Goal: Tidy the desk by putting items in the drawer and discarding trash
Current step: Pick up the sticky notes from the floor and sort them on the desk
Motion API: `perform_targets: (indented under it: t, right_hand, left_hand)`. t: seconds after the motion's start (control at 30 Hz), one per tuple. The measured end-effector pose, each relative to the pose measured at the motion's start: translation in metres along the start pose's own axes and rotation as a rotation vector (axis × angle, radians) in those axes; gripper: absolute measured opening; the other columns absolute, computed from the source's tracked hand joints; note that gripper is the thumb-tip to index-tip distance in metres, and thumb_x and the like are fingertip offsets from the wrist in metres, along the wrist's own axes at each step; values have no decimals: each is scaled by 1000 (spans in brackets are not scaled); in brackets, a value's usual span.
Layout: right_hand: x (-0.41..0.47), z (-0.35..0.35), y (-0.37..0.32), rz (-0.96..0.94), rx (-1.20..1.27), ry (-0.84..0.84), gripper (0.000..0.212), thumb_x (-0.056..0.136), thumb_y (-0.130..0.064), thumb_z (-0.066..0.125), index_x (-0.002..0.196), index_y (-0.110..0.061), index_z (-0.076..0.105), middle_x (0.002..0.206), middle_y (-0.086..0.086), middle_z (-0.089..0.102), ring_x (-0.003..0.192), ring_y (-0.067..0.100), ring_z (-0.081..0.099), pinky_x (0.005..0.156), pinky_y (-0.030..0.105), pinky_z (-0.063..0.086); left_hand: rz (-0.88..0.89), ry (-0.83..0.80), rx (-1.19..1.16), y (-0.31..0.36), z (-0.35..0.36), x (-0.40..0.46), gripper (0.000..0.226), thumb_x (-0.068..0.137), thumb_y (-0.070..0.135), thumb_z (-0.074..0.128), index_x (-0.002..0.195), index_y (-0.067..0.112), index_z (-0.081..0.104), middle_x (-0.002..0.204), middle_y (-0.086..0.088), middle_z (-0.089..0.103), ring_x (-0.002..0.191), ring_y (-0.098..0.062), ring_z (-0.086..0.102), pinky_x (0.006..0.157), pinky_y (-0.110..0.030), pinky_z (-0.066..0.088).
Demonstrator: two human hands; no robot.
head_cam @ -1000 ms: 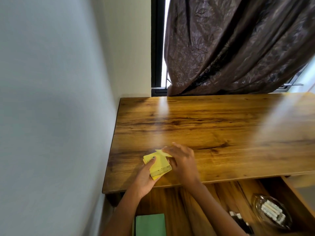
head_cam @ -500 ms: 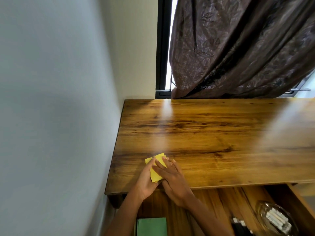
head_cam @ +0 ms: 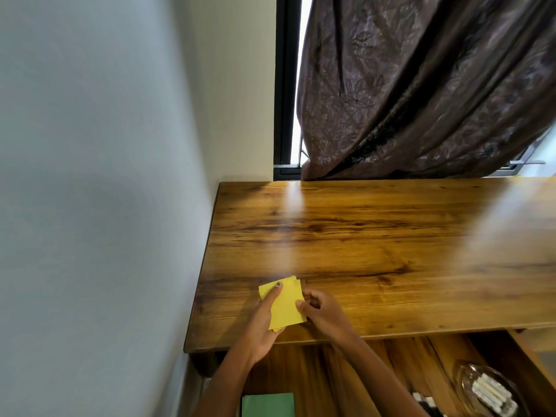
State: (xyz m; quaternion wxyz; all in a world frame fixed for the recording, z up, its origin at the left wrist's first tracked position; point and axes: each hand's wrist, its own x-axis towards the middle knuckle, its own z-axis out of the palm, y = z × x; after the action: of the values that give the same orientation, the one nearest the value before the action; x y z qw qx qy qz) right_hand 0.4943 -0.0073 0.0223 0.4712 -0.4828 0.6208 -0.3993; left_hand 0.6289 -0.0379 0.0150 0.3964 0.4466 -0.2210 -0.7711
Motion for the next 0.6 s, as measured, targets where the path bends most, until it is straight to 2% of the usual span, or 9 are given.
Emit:
perform_targets:
  t: [0.07, 0.13, 0.2, 0.27, 0.37, 0.43, 0.5, 0.6]
  right_hand:
    - [0, -1, -1, -32, 10, 42, 16, 93, -15, 54, 104, -24, 61, 102, 0, 69, 92, 10, 65, 71, 18, 52]
    - [2, -3, -2, -41, 62, 107, 16, 92, -13, 56, 106, -19, 61, 102, 1, 69, 95, 14, 65, 76, 24, 53]
    - [4, -4, -4, -70, 106, 185, 18, 90, -9, 57, 108, -12, 60, 99, 1, 69, 92, 16, 65, 70, 19, 51]
    - [5, -4, -7, -101, 139, 229, 18, 91, -6, 56, 108, -12, 57, 97, -3, 67, 88, 9, 63, 64, 12, 48]
    - [6, -1, -7, -123, 67, 211, 19, 93, -5, 51, 109, -17, 51, 98, -6, 62, 88, 1, 58, 66, 9, 46]
    - [7, 2, 0, -127, -78, 197, 26, 93, -3, 48, 110, -22, 46, 103, -4, 58, 93, 5, 55, 76, 14, 46]
    - [8, 6, 9, -136, -202, 178, 36, 88, 3, 47, 111, -25, 42, 109, 0, 54, 102, 13, 51, 89, 28, 45]
    - [8, 10, 14, -123, -333, 180, 40, 84, 2, 46, 116, -21, 41, 113, 1, 49, 107, 17, 45, 96, 37, 41]
  left_hand:
    - [79, 20, 133, -1, 1, 1, 21, 89, 30, 60, 106, 19, 57, 99, -10, 68, 89, -22, 63, 71, -31, 50]
    - [205, 25, 298, 0, 1, 1, 26, 87, 36, 60, 109, 22, 58, 101, -6, 70, 91, -21, 66, 74, -32, 53]
    - [353, 39, 365, 3, 4, 1, 23, 88, 31, 60, 110, 23, 59, 101, -3, 69, 90, -16, 66, 72, -27, 53]
    - [463, 61, 384, 4, 8, 3, 22, 91, 23, 58, 113, 20, 56, 102, -1, 67, 88, -11, 64, 66, -16, 50]
    - [543, 46, 449, 0, 13, 3, 23, 95, 17, 51, 118, 20, 51, 105, -1, 63, 93, -12, 60, 65, -9, 47]
    - [570, 19, 514, -7, 14, 3, 28, 97, 14, 48, 123, 22, 47, 110, 3, 57, 96, -9, 57, 69, -10, 47]
    - [561, 12, 568, -17, 12, 5, 34, 97, 12, 46, 129, 23, 41, 113, 7, 53, 99, -6, 55, 75, -13, 47]
    - [559, 52, 676, -32, 7, 12, 41, 97, 10, 46, 134, 24, 34, 120, 0, 52, 107, -12, 53, 88, -24, 46]
